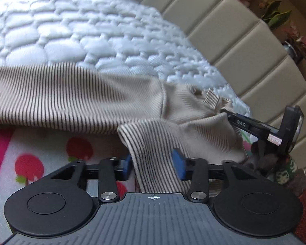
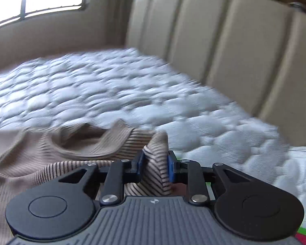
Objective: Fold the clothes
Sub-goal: 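Lift the shirt edge with the right tool and fold it toward the left tool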
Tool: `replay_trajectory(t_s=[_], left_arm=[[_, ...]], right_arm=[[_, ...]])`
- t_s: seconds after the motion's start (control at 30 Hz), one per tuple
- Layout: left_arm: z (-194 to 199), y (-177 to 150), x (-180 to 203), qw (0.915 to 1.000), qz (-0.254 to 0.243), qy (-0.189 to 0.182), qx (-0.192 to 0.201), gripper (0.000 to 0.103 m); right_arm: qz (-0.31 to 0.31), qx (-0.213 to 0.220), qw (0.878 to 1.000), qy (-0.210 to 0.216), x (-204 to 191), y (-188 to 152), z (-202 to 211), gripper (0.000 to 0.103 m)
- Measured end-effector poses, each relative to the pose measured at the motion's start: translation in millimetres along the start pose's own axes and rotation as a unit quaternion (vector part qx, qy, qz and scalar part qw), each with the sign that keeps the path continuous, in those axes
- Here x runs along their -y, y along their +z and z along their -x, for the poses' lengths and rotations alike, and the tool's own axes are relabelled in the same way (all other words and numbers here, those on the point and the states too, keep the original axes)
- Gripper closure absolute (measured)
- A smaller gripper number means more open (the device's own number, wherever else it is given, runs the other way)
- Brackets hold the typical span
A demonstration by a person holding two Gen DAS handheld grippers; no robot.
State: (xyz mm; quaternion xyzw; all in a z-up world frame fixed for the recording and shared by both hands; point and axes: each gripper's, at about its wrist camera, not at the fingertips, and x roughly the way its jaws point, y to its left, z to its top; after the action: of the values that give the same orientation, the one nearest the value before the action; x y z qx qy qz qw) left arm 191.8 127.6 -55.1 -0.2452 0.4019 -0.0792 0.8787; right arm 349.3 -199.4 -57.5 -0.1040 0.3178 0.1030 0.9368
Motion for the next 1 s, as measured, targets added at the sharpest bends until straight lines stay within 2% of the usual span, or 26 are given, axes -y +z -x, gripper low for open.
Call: replay_trajectory(t_s=[0.07, 0.1, 0.13, 0.2, 0.27, 0.3, 0.37, 0.4, 0.43, 0.5, 0.57, 0.6, 0.63, 0.67, 0.7, 0.73, 0.8, 0.93, 1.0], left_arm=[[-1, 0, 1, 1.0000, -0.003, 0.000, 0.000, 0.064], [-1, 1, 2, 1.0000, -0.003, -0.001, -0.001, 0.063], [-2, 1, 2, 1.0000, -0.003, -0.002, -0.003, 0.063], [-3, 1, 3, 1.0000, -0.004, -0.003, -0.005, 0.062], [-4, 1, 3, 0.9999, -0.004, -0.005, -0.008, 0.057], [-5, 1, 4, 0.9999, -0.004, -0.006, -0.009, 0.055], [-6, 1, 5, 0.9999, -0.005, -0.007, -0.012, 0.045], [-7, 1, 5, 0.9999, -0.005, -0.008, -0.013, 0.044], [-7, 1, 5, 0.9998, -0.005, -0.009, -0.014, 0.045], [-9, 1, 6, 0.9998, -0.005, -0.010, -0.017, 0.050], [-13, 9, 20, 0.9996, -0.024, -0.008, -0.007, 0.081], [-15, 13, 28, 0.9994, -0.035, -0.007, -0.001, 0.085], [-17, 18, 36, 0.9989, -0.046, -0.005, 0.005, 0.091], [-19, 22, 43, 0.9983, -0.057, -0.004, 0.011, 0.092], [-22, 27, 51, 0.9975, -0.068, -0.003, 0.017, 0.093], [-24, 31, 59, 0.9966, -0.079, -0.001, 0.023, 0.093], [-28, 40, 75, 0.9943, -0.101, 0.001, 0.035, 0.093], [-37, 58, 106, 0.9878, -0.144, 0.007, 0.059, 0.093], [-42, 66, 122, 0.9837, -0.165, 0.010, 0.071, 0.093]], right_arm=[[-0.011, -0.026, 1.000, -0.014, 18, -7, -11, 0.072], [-0.013, -0.023, 1.000, -0.016, 24, -10, -10, 0.055], [-0.026, -0.014, 0.999, -0.016, 29, -9, -1, 0.044], [-0.051, 0.004, 0.999, -0.016, 40, -8, 18, 0.044], [-0.074, 0.022, 0.997, -0.013, 50, -7, 37, 0.044], [-0.066, 0.032, 0.997, 0.000, 51, -10, 53, 0.044], [0.006, 0.043, 0.999, 0.017, 39, -22, 80, 0.044], [0.052, 0.046, 0.997, 0.024, 29, -30, 93, 0.044], [0.111, 0.046, 0.992, 0.029, 16, -40, 101, 0.044], [0.229, 0.042, 0.972, 0.032, -12, -64, 113, 0.044], [0.303, 0.039, 0.952, 0.021, -35, -82, 110, 0.044], [0.331, 0.039, 0.943, 0.009, -44, -87, 103, 0.044], [0.358, 0.041, 0.933, -0.002, -53, -91, 96, 0.045], [0.376, 0.047, 0.925, -0.010, -58, -93, 88, 0.048], [0.391, 0.052, 0.919, -0.018, -62, -94, 81, 0.068], [0.388, 0.056, 0.919, -0.024, -61, -90, 75, 0.091], [0.376, 0.072, 0.923, -0.043, -54, -81, 68, 0.092], [0.322, 0.098, 0.935, -0.115, -11, -60, 71, 0.092], [0.322, 0.095, 0.934, -0.120, 4, -62, 73, 0.090]])
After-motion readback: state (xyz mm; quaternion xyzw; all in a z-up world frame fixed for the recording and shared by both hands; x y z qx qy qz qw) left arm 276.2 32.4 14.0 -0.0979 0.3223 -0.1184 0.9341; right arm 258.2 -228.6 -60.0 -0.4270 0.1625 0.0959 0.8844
